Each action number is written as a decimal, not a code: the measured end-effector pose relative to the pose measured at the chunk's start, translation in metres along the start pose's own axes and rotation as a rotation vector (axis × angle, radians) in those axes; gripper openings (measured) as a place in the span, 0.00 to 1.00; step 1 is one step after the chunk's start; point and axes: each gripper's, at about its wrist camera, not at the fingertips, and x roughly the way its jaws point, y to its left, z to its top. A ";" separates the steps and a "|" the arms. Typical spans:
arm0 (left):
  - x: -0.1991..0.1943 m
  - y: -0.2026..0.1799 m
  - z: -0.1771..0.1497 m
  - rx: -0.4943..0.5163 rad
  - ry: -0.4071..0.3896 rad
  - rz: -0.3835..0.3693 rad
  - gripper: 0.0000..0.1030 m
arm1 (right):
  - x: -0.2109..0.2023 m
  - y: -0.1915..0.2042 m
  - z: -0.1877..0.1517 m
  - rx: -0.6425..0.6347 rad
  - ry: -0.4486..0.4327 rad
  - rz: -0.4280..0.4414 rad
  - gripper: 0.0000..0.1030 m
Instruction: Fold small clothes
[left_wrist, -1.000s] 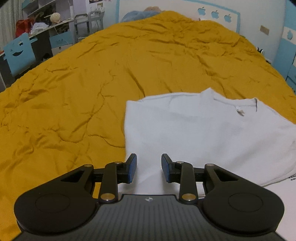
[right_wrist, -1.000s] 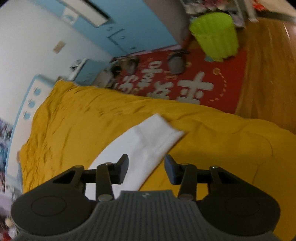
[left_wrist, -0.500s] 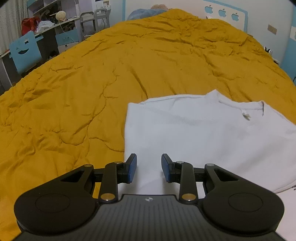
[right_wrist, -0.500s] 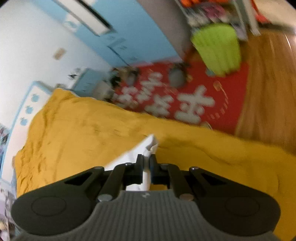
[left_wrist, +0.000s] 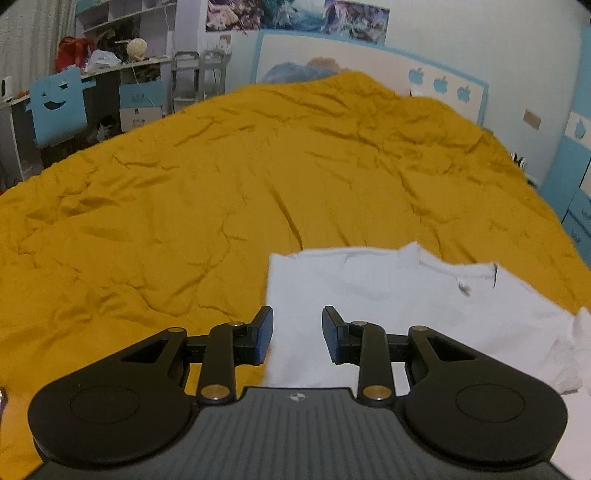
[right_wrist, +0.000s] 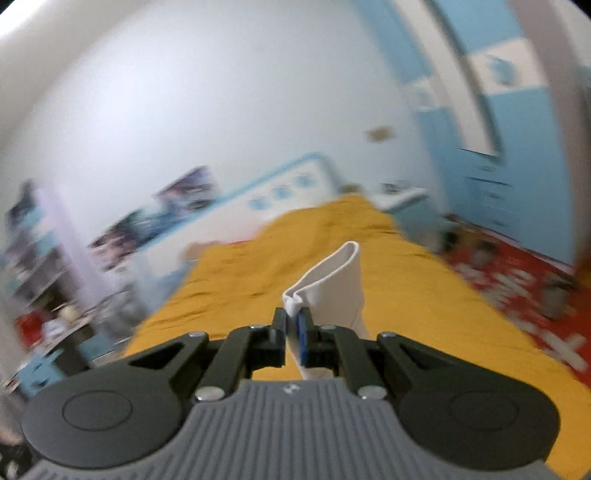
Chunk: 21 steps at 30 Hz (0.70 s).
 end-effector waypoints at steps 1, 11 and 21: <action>-0.002 0.004 0.002 -0.007 -0.006 -0.004 0.36 | 0.006 0.025 -0.003 -0.010 0.008 0.033 0.01; -0.018 0.055 0.019 -0.091 -0.040 -0.046 0.36 | 0.091 0.203 -0.115 0.009 0.175 0.264 0.01; -0.011 0.090 0.003 -0.140 -0.005 -0.074 0.36 | 0.186 0.252 -0.352 0.064 0.550 0.243 0.01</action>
